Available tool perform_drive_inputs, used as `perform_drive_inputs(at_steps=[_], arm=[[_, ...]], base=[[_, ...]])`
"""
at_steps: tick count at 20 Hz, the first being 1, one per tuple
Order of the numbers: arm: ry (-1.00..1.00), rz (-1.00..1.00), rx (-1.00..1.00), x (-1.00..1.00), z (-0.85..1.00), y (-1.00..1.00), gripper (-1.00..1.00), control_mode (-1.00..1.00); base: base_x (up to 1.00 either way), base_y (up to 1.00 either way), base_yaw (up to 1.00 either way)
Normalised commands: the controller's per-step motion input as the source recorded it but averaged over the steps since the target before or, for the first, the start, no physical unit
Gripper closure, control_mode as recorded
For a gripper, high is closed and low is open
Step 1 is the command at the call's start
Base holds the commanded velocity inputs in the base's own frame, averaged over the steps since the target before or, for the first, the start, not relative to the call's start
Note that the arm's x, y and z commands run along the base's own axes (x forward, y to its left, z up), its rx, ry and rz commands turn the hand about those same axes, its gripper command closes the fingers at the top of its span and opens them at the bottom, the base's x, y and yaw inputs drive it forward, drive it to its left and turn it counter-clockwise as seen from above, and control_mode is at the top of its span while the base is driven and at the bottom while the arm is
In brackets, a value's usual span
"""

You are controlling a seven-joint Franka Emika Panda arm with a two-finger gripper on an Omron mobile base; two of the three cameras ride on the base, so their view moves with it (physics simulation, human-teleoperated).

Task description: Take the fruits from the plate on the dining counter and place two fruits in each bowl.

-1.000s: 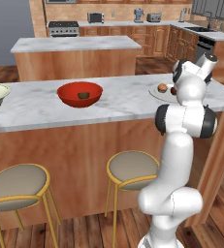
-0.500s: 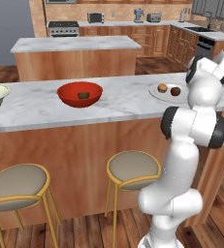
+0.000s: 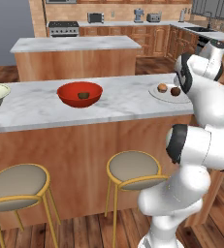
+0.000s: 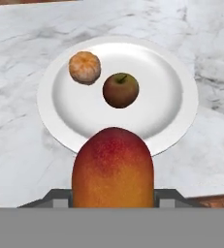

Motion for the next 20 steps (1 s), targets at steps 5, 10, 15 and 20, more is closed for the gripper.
perform_drive_inputs(at_steps=[5, 10, 15, 20], arm=[[0.0, 0.0, 0.0, 0.0, 0.03, 1.0, 1.0, -1.0], [0.0, 0.0, 0.02, 0.0, 0.3, 1.0, 1.0, -1.0], [0.0, 0.0, 0.0, 0.04, 0.28, 1.0, 1.0, -1.0], [0.0, 0.0, 0.0, 0.08, 0.25, 1.0, 1.0, -1.0]], base=[[0.0, 0.0, 0.0], [0.0, 0.0, 0.0], [0.0, 0.0, 0.0], [0.0, 0.0, 0.0]])
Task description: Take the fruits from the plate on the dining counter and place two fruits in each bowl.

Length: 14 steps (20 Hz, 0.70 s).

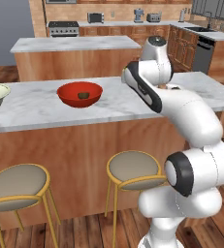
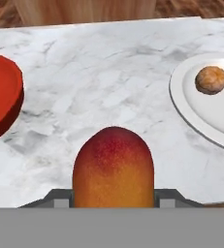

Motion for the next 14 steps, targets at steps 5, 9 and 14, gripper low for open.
perform_drive_inputs(at_steps=[5, 9, 14], arm=[[0.0, 0.0, 0.02, 0.06, 0.18, 1.0, 1.0, -1.0], [0.0, 0.0, 0.07, 0.05, 0.07, 0.92, 1.0, -1.0], [0.0, 0.04, 0.13, 0.01, 0.0, 0.68, 1.0, -1.0]], base=[[0.0, 0.0, 0.0], [0.0, 0.0, 0.0], [0.0, 0.0, 0.0]])
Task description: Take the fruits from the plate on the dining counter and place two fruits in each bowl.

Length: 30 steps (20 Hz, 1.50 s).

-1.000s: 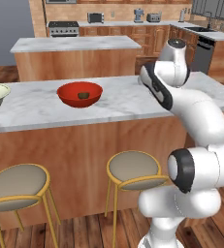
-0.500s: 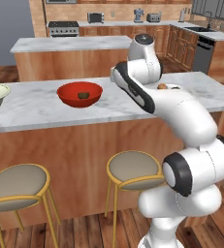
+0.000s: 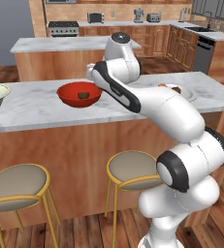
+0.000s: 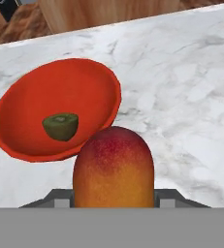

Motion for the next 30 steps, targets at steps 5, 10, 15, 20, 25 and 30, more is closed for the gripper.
perform_drive_inputs(at_steps=[5, 10, 15, 20, 25, 30], arm=[[0.0, 0.01, 0.04, 0.08, -0.06, 0.25, 1.0, -1.0], [0.0, 0.02, 0.0, 0.24, -0.14, 0.15, 1.0, -1.0], [0.0, 0.01, 0.0, 0.24, -0.29, 0.31, 1.0, -1.0], [-0.01, 0.02, 0.0, 0.18, -0.33, 0.18, 1.0, -1.0], [-0.01, 0.03, 0.0, 0.15, -0.24, 0.08, 1.0, -1.0], [-0.01, 0.03, 0.0, 0.19, -0.09, 0.06, 1.0, -1.0]], base=[[0.0, 0.0, 0.0], [0.0, 0.0, 0.0], [0.0, 0.0, 0.0], [0.0, 0.0, 0.0], [0.0, 0.0, 0.0], [0.0, 0.0, 0.0]])
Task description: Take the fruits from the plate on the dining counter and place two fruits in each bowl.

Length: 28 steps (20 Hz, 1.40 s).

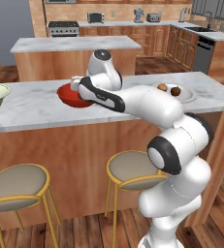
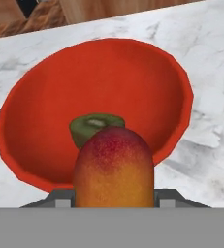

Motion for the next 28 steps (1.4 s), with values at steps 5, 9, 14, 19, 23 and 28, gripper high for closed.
perform_drive_inputs(at_steps=[5, 9, 14, 19, 23, 28], arm=[[0.0, 0.02, 0.0, 0.26, 0.04, 0.12, 1.0, -1.0], [0.0, 0.01, 0.0, 0.21, -0.01, 0.17, 1.0, -1.0], [0.0, 0.01, 0.0, 0.1, -0.18, 0.13, -1.0, -1.0], [0.0, 0.0, 0.0, 0.0, -0.4, 0.02, -1.0, -1.0], [0.0, 0.0, 0.0, 0.0, -0.17, 0.0, -1.0, -1.0], [-0.06, 0.0, 0.01, 0.0, 0.05, -0.14, -1.0, -1.0]], base=[[0.0, 0.0, 0.0], [0.0, 0.0, 0.0], [0.0, 0.0, 0.0], [0.0, 0.0, 0.0], [0.0, 0.0, 0.0], [0.0, 0.0, 0.0]])
